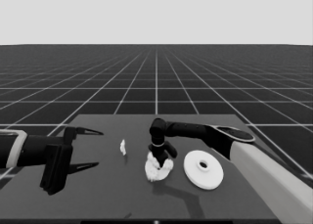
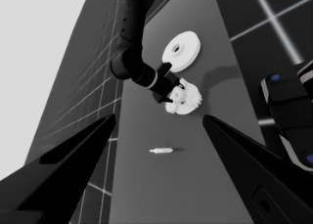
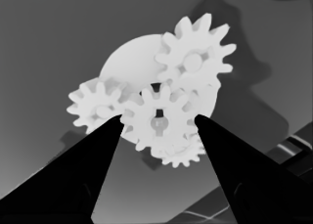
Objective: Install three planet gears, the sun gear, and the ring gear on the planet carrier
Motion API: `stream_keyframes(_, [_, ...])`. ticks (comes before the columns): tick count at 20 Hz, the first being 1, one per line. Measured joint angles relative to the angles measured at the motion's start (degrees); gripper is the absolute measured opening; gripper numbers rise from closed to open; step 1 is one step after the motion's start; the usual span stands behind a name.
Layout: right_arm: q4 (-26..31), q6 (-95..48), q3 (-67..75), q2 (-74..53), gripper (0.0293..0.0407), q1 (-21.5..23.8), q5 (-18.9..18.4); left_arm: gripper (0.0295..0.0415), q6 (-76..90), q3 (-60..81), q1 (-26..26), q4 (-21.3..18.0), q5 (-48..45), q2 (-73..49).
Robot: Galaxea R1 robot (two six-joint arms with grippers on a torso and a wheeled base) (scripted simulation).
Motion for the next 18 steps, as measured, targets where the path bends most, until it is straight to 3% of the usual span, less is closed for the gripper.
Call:
stream_keyframes(3, [0.00,1.80,0.00,0.00,0.0309,0.00,0.00,0.0385,0.00,0.00,0.00,0.00,0.00,0.00])
stream_keyframes(5, [0.00,2.37,-0.01,0.00,0.0369,-0.01,0.00,0.0385,0.00,0.00,0.00,0.00,0.00,0.00])
stream_keyframes(6, [0.00,2.49,-0.01,0.00,0.0380,-0.01,0.01,0.0385,0.00,0.00,0.00,0.00,0.00,0.00])
stream_keyframes(13, [0.00,2.65,-0.01,0.00,0.0385,-0.02,0.01,0.0385,0.00,0.00,0.00,0.00,0.00,0.00])
stream_keyframes(14, [6.72,-17.80,6.00,-1.60,0.0393,5.80,-3.31,0.0385,0.00,0.00,0.00,0.00,0.00,0.00])
stream_keyframes(15, [11.38,-31.34,7.53,-1.77,0.0391,11.92,-4.37,0.0385,0.00,0.00,0.00,0.00,0.00,0.00])
stream_keyframes(18, [17.12,-48.93,6.38,-1.39,0.0385,18.64,-4.45,0.0385,0.00,0.00,0.00,0.00,0.00,0.00])
